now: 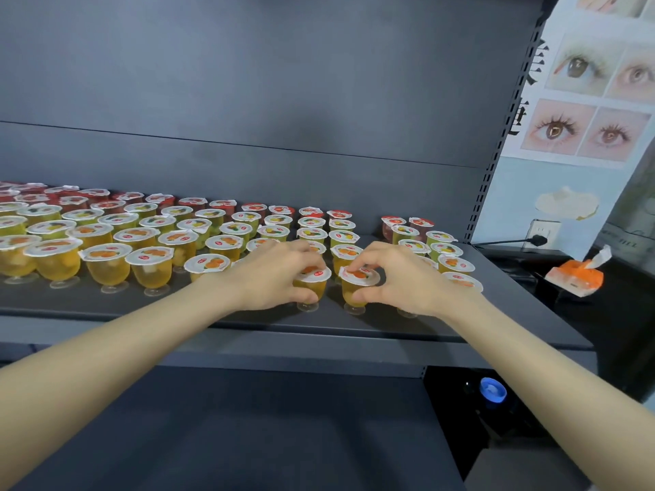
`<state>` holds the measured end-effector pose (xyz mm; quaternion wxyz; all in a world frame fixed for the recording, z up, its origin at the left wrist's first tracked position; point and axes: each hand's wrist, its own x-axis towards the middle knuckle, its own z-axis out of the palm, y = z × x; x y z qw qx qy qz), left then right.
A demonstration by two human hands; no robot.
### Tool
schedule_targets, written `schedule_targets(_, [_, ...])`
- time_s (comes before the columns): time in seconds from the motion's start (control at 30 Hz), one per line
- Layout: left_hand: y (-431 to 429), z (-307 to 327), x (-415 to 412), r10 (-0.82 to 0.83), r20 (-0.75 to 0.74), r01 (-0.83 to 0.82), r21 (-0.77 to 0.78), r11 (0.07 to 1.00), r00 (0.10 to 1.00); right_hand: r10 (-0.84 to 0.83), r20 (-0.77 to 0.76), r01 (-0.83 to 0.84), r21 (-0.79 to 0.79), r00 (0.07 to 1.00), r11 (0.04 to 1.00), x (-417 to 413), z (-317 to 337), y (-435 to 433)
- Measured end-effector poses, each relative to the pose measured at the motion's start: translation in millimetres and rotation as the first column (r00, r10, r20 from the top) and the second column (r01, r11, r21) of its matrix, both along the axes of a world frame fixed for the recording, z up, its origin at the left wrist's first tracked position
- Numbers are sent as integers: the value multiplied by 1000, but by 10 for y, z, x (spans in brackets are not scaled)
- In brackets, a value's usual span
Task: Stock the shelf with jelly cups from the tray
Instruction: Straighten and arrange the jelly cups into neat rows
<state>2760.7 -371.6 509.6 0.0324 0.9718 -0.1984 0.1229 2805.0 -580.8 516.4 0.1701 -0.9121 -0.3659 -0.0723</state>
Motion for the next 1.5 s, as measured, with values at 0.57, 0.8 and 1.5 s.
schedule_targets(0.57, [78,-103,-70,7,122,-19,105,994,992,-61,46,61,3,997,998,-104,-131,126])
schedule_targets(0.8, [133,-74,-57,0,98,-5,57,998,995,-85,15,85,41,996,996,-147,-121,152])
schedule_targets(1.5, [130,-84,-76,19,112,-31,106,994,994,-104,23,104,0,994,995,-188,-114,165])
